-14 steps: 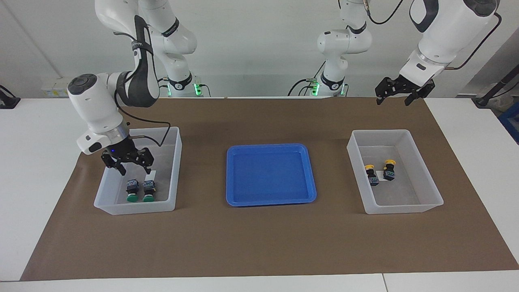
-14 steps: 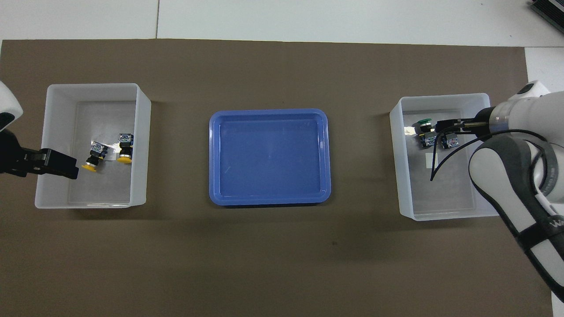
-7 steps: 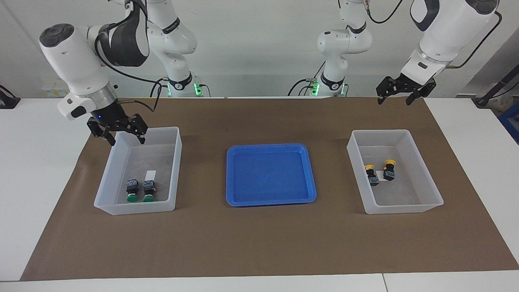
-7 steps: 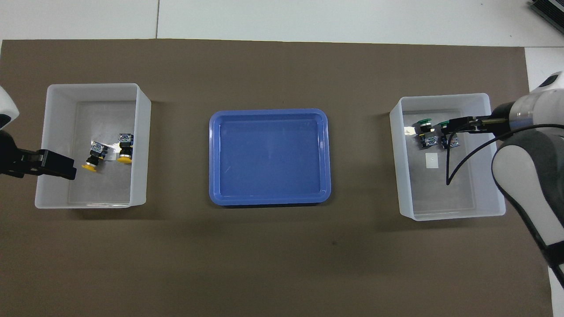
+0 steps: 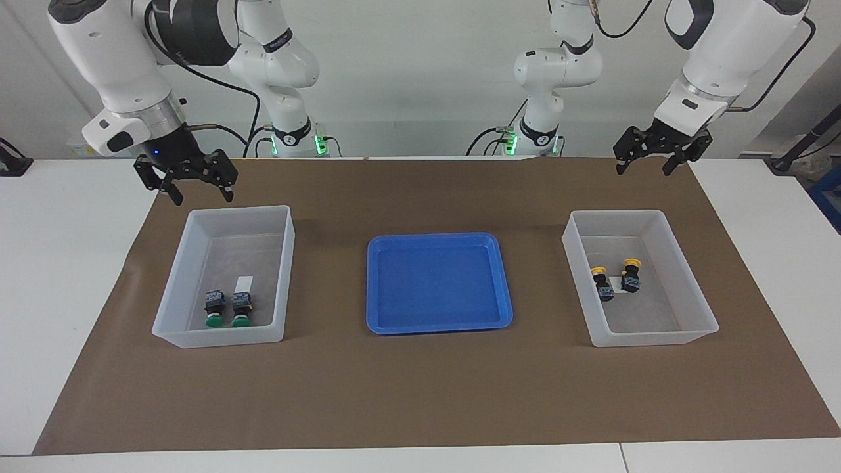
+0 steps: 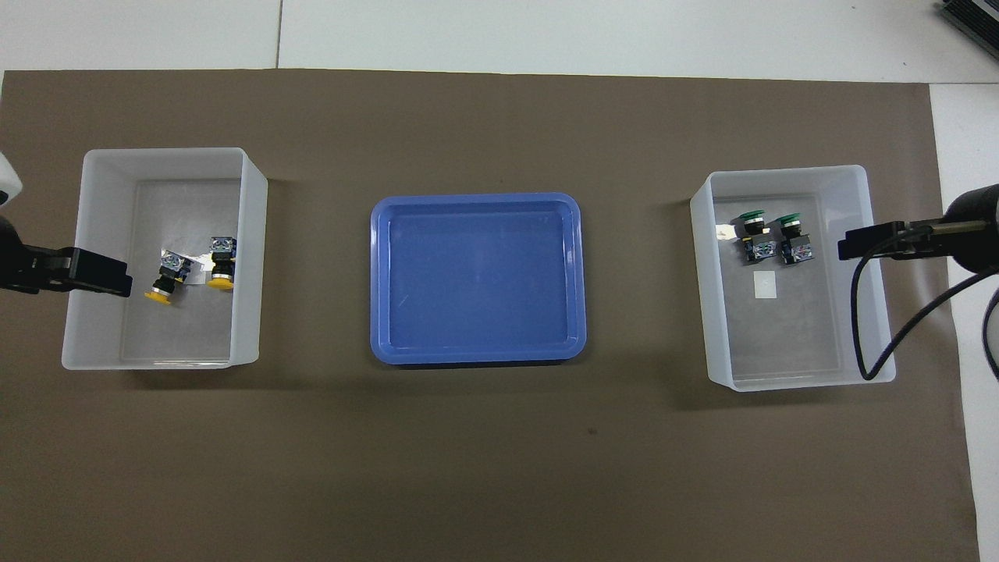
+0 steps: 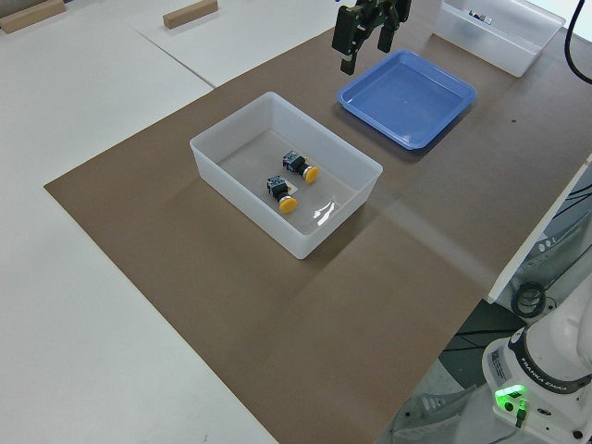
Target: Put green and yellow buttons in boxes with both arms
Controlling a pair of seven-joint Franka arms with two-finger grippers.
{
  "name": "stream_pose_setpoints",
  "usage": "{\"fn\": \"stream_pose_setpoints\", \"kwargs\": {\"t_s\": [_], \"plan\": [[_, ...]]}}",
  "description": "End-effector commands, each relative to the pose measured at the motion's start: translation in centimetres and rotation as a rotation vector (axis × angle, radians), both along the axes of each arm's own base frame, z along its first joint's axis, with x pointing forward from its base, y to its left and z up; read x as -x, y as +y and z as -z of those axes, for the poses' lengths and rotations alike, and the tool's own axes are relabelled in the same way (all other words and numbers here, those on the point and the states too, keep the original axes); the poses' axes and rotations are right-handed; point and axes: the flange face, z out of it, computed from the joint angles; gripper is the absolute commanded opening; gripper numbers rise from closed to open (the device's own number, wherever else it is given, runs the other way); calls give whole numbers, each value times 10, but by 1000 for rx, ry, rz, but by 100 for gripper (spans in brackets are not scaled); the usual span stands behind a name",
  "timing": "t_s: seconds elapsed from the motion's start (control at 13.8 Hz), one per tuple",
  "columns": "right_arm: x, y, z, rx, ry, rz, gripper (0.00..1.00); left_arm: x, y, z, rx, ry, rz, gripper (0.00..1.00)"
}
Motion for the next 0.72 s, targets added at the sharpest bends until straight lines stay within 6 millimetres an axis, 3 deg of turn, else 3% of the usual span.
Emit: {"fn": "stream_pose_setpoints", "kwargs": {"t_s": [0.0, 0.58, 0.65], "plan": [[0, 9, -1, 39, 30, 22, 100, 5, 2, 2, -10, -20, -7, 100], [8, 31, -8, 78, 46, -1, 100, 6, -3, 0, -10, -19, 0, 100], [8, 26, -10, 76, 43, 7, 100, 7, -5, 0, -10, -14, 4, 100]]}}
